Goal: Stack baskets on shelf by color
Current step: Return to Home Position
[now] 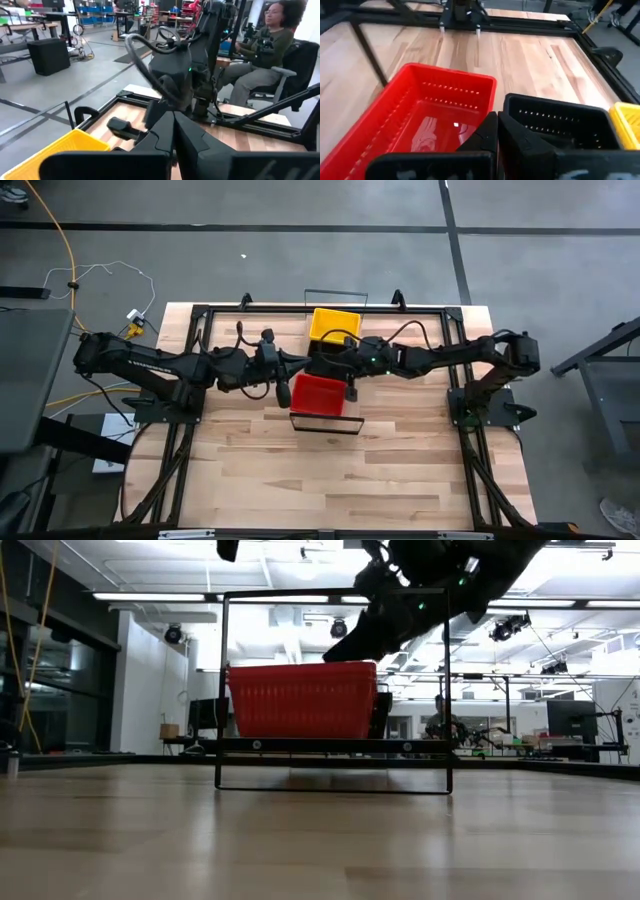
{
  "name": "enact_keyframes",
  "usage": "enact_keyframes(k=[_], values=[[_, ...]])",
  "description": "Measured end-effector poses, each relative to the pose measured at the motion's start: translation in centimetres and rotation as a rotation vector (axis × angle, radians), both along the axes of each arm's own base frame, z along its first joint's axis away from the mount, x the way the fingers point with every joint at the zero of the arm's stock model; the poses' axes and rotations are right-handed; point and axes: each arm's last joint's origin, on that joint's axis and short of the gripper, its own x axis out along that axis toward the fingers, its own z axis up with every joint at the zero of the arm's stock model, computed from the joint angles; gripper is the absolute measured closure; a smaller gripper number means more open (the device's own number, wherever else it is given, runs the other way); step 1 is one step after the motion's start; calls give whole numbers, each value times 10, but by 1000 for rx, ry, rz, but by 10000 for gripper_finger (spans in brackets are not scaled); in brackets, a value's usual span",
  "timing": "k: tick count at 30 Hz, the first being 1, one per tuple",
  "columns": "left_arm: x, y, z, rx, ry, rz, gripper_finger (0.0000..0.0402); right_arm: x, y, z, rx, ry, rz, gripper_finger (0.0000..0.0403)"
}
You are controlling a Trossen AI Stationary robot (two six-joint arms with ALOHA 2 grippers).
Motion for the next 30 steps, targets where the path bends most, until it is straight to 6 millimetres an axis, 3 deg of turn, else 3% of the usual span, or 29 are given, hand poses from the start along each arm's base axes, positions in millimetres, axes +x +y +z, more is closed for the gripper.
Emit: enact_keyframes(k=[4,8,11,14,18,23,30], values=[[-4,-4,-3,34,75,-25,401,-16,3,19,-56,25,34,403],[-9,-13,-10,85,164,-71,401,-46,7,41,-89,29,35,403],[-12,-15,-25,106,100,-142,401,-74,11,50,-74,-17,15,403],[-19,-3,-56,104,30,-225,401,-103,15,51,-40,-60,-19,403],[-32,25,-80,94,-58,-272,401,-133,19,49,18,-122,-84,403],[-56,44,-99,46,-100,-270,401,-153,22,56,93,-173,-111,403],[-96,23,-120,54,-134,-219,401,-168,25,61,150,-181,-127,403]])
